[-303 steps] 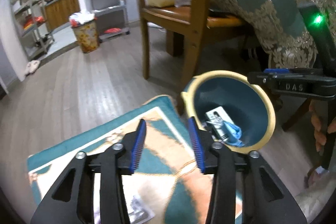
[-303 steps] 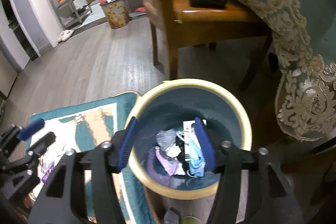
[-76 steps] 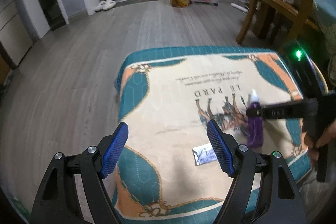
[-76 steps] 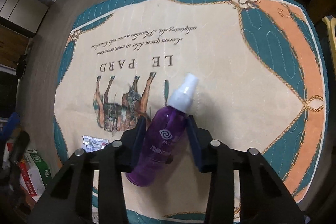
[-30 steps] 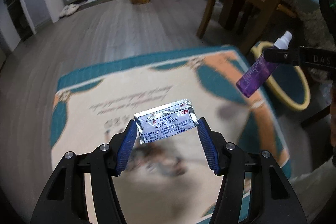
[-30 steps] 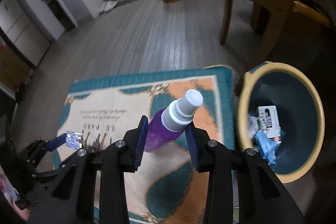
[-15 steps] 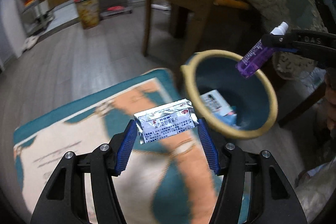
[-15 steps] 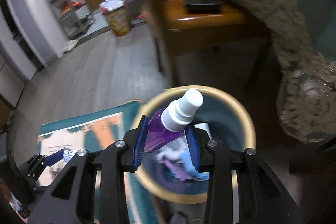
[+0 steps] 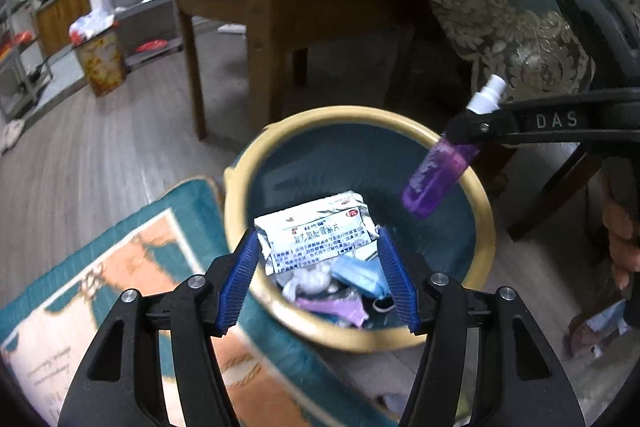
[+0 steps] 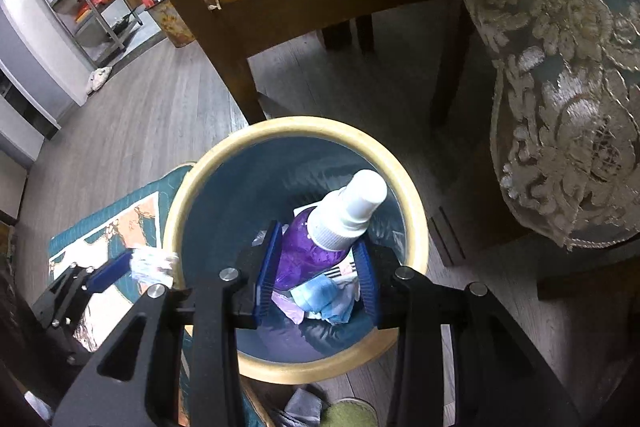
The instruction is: Collect trash
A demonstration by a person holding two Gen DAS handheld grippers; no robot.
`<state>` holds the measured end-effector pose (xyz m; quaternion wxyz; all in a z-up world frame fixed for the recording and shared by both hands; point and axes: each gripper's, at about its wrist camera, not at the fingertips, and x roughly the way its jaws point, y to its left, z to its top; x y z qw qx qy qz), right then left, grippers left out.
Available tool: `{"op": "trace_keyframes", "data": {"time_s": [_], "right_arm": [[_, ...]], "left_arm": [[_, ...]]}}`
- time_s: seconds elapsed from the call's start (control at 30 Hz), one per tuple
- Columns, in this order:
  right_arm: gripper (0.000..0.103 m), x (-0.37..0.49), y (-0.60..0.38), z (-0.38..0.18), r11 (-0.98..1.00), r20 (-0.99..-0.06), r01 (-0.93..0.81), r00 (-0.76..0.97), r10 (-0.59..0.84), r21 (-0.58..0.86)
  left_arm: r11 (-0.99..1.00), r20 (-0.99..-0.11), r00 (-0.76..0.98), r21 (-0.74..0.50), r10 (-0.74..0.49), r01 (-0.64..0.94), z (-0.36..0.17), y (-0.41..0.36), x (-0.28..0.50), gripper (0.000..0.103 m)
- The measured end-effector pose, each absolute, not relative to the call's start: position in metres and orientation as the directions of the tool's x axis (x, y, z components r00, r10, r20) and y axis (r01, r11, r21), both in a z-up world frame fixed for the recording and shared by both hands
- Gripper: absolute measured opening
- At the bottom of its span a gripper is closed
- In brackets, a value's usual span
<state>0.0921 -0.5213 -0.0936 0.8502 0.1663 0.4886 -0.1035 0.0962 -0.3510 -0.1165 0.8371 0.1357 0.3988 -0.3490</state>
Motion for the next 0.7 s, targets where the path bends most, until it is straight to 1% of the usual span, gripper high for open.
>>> {"op": "trace_keyframes", "data": {"time_s": [0.03, 0.07, 0.1, 0.13, 0.27, 0.37, 0.43, 0.5, 0.6, 0.63, 0.67, 0.7], "right_arm": [[0.037, 0.094, -0.52, -0.093, 0.923, -0.861, 0.332, 0.508, 0.0, 0.196], [0.047, 0.096, -0.517, -0.091, 0.922, -0.858, 0.329, 0.514, 0.005, 0.203], [0.054, 0.097, -0.517, -0.089, 0.922, -0.855, 0.33, 0.518, 0.002, 0.202], [0.058, 0.098, -0.516, -0.085, 0.924, -0.848, 0.329, 0.53, -0.008, 0.197], [0.058, 0.091, -0.512, -0.072, 0.929, -0.835, 0.318, 0.55, -0.017, 0.191], [0.058, 0.076, -0.507, -0.06, 0.921, -0.818, 0.321, 0.575, -0.005, 0.22], [0.058, 0.065, -0.502, -0.05, 0.915, -0.802, 0.319, 0.597, 0.007, 0.245], [0.059, 0.05, -0.495, -0.04, 0.914, -0.785, 0.314, 0.619, 0.01, 0.259], [0.071, 0.027, -0.481, -0.034, 0.919, -0.778, 0.299, 0.628, 0.014, 0.258], [0.078, 0.021, -0.477, -0.032, 0.922, -0.775, 0.294, 0.631, 0.011, 0.253], [0.088, 0.014, -0.472, -0.027, 0.927, -0.771, 0.289, 0.636, 0.002, 0.241], [0.092, 0.006, -0.468, -0.024, 0.93, -0.767, 0.285, 0.642, -0.008, 0.23]], "left_arm": [[0.717, -0.763, 0.442, -0.041, -0.472, 0.695, -0.117, -0.353, 0.095, 0.072], [0.717, -0.767, 0.445, -0.028, -0.463, 0.696, -0.118, -0.355, 0.095, 0.073], [0.717, -0.769, 0.445, -0.023, -0.458, 0.697, -0.118, -0.355, 0.095, 0.073], [0.716, -0.769, 0.445, -0.024, -0.459, 0.698, -0.117, -0.355, 0.096, 0.073], [0.723, -0.756, 0.469, -0.008, -0.457, 0.691, -0.096, -0.337, 0.089, 0.073], [0.736, -0.749, 0.47, -0.034, -0.467, 0.676, -0.073, -0.317, 0.083, 0.073], [0.744, -0.737, 0.479, -0.048, -0.477, 0.666, -0.059, -0.305, 0.077, 0.078], [0.754, -0.717, 0.503, -0.048, -0.483, 0.656, -0.041, -0.289, 0.065, 0.081], [0.77, -0.701, 0.526, -0.053, -0.481, 0.636, -0.02, -0.264, 0.047, 0.09], [0.775, -0.697, 0.531, -0.056, -0.482, 0.63, -0.016, -0.257, 0.042, 0.092], [0.781, -0.691, 0.539, -0.061, -0.482, 0.621, -0.009, -0.247, 0.034, 0.093], [0.788, -0.685, 0.547, -0.065, -0.481, 0.613, -0.004, -0.237, 0.028, 0.095]]}}
